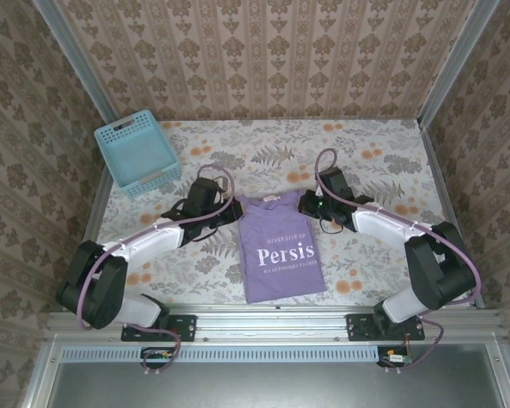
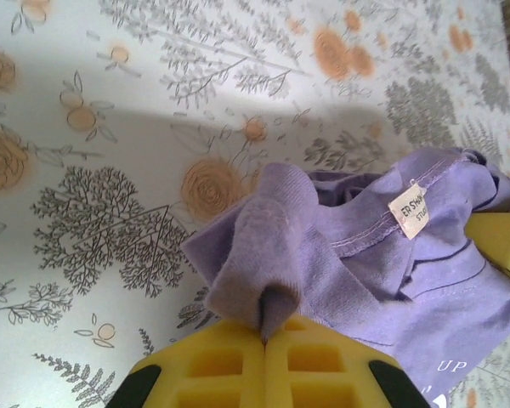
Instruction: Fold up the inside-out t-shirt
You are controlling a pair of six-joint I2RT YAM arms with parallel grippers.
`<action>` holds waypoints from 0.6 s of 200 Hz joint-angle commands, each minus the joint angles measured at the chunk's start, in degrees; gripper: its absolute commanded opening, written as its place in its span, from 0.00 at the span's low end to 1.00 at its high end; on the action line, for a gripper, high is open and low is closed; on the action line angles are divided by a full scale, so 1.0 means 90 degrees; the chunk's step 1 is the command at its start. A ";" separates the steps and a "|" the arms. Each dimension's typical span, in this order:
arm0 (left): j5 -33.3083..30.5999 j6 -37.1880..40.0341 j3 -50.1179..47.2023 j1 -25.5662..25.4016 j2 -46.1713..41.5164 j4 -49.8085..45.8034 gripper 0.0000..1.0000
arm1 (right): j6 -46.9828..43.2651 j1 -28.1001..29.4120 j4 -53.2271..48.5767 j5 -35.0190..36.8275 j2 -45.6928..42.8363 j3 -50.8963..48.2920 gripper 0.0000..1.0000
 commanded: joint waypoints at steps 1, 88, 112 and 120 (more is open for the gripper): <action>0.0091 0.0286 0.0591 0.0331 -0.0104 -0.0138 0.00 | 0.0020 -0.0220 0.0279 -0.0324 -0.0192 0.0480 0.00; 0.0921 0.1397 0.3424 0.1169 0.0261 -0.0863 0.00 | -0.0937 -0.0668 -0.0115 -0.0646 0.0363 0.3185 0.00; 0.1232 0.1102 0.1674 0.0955 -0.0341 0.0154 0.00 | -0.0807 -0.0606 0.0489 -0.0782 0.0006 0.1749 0.00; 0.1248 0.0988 0.1074 0.0804 -0.0519 0.0464 0.00 | -0.0734 -0.0589 0.0690 -0.0822 -0.0153 0.1181 0.00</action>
